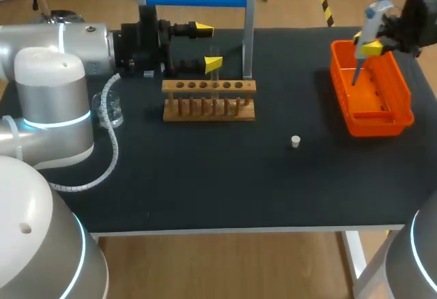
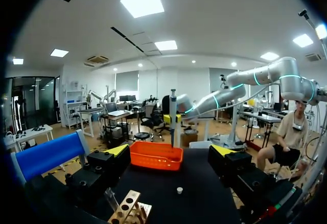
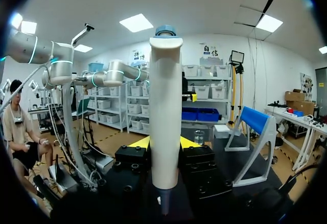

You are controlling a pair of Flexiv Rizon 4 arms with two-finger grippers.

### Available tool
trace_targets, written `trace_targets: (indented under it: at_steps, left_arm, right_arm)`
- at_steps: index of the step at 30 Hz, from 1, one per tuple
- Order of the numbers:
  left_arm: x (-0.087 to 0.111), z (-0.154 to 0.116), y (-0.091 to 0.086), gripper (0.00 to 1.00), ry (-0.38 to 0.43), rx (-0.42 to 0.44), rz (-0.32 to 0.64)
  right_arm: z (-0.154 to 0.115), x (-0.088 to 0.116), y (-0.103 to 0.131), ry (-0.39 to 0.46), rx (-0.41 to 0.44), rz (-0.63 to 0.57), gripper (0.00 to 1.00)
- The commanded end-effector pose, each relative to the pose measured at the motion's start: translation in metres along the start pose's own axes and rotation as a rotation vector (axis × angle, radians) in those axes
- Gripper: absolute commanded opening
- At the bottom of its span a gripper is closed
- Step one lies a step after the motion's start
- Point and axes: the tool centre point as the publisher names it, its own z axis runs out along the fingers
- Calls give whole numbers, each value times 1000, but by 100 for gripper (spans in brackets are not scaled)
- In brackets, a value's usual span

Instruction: Invert the test tube, pick up the pipette, mount the tip to pipette, aspirate from beaker and dispense into the tube, eject the tip, return the pipette, and cap with the stopper.

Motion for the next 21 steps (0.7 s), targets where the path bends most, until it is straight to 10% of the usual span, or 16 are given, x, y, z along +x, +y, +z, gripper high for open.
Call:
trace_targets:
  at_steps: [1,21]
  left_arm:
    - [1,0,1,100,-2,3,1]
    - [1,0,1,100,-2,3,1]
  right_arm:
    - [59,1,8,-15,29,-4,0]
    - [181,-27,10,81,9,-21,0]
